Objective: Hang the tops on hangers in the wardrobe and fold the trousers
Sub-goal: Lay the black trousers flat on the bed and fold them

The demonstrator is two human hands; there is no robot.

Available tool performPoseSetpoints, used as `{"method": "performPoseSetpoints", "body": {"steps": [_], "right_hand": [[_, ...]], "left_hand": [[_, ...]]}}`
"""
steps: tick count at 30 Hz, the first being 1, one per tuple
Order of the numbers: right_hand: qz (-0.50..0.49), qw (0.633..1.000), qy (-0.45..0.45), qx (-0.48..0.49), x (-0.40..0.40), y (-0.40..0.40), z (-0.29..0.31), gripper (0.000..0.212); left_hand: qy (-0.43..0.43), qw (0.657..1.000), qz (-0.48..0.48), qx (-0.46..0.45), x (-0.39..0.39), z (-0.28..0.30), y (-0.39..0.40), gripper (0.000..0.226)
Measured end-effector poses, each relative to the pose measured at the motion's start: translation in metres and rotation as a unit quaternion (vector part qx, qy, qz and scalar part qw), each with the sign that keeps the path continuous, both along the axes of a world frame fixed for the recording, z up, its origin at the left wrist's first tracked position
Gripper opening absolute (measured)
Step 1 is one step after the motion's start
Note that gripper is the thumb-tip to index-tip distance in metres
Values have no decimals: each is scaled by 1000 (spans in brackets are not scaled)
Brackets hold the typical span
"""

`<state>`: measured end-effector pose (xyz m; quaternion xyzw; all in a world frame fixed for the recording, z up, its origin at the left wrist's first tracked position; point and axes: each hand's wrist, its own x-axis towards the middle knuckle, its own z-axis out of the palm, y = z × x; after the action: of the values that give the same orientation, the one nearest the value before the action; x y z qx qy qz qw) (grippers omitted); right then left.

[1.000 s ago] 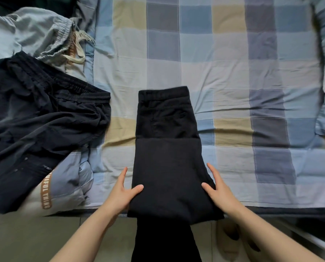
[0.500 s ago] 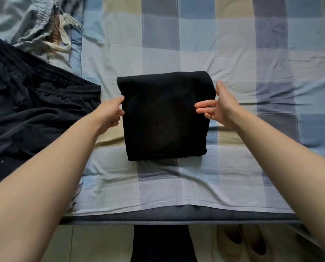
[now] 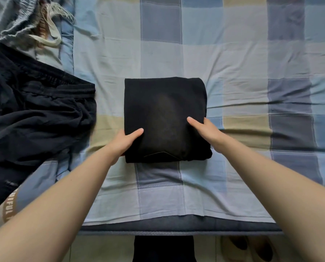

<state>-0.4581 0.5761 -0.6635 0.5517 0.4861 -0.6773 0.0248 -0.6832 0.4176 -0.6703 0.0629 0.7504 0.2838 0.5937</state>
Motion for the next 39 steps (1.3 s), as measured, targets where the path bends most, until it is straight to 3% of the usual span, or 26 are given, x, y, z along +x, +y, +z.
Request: {"method": "performPoseSetpoints", "body": {"steps": [3,6,10,17,22,28,34,39], "right_hand": [[-76,996,19,-37,-10,-1,-8,58],[-95,993,27,-59,-2,-3,-15,61],[-79,992,30,-94,2,-6,-19,72],[-116,986,13,-119,8,-21,20,62],[-153,981,13,-121,41,-55,79,48],[-242,968,24,-58,80,-112,173,45],[-339,940,41,8,107,-183,274,37],[-462,886,22,27,137,-261,350,32]], "left_hand": [[-16,997,69,37,2,-11,3,46],[42,990,128,44,12,-21,1,47],[-55,976,210,26,12,-20,7,51],[-102,970,219,19,16,12,-11,54],[-155,962,224,9,40,72,-37,52],[-150,977,146,31,61,170,-54,75],[-139,989,36,40,72,269,-70,77],[-126,986,-93,57,100,348,-89,76]]}}
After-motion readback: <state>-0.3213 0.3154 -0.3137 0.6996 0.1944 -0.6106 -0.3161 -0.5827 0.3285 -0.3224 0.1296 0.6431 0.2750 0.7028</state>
